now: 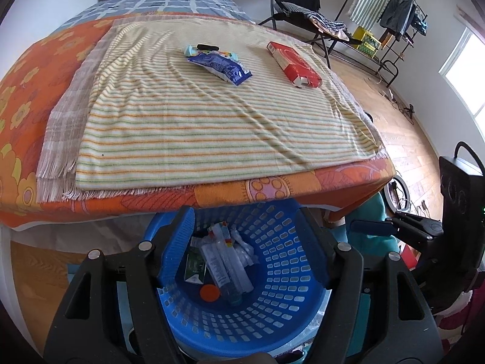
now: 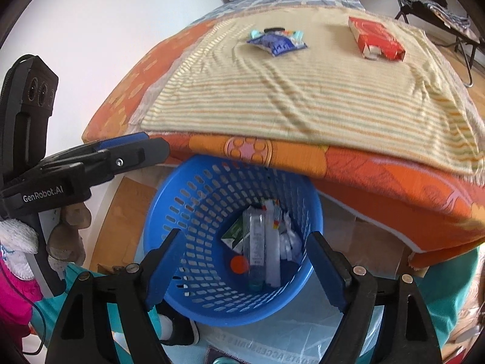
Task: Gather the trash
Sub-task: 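Open both tools over the blue basket to drop bottle and strip, then move left tool to the blue snack wrapper while right tool reaches the red box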
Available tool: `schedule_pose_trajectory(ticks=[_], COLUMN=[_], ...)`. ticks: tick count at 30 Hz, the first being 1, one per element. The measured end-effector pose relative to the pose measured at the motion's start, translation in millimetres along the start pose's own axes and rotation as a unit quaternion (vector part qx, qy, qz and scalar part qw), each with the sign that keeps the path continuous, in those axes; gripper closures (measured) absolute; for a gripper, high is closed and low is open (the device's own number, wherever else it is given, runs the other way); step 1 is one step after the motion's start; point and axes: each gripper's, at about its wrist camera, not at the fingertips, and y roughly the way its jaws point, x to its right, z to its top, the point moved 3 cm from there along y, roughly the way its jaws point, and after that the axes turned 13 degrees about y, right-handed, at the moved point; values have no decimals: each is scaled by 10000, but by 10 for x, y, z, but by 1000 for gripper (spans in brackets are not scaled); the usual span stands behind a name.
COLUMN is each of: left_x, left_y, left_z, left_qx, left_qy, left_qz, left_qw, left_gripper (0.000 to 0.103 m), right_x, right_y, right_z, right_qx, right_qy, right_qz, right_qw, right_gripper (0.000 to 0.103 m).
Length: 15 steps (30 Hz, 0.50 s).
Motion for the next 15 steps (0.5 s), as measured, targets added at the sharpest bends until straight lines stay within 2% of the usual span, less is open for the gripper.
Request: schedule_pose_trajectory(ticks=[8, 13, 15], left_x=[16, -21, -40], left_y=[44, 127, 159], left_z=[188, 351, 420], left_qx=[81, 58, 65], left_qy=[15, -100, -152], left_qz=[22, 24, 26], left_qw=[10000, 9999, 9999], left_gripper=[32, 32, 32], right_x=[35, 118, 152], right_y=[-110, -217, -262], right_z=[196, 401, 494], right_qx=[375, 783, 935], right_qy=[-61, -14, 2], right_qz=[-45, -135, -186], right_qw=[9993, 9968, 9954], right_gripper=[18, 2, 0])
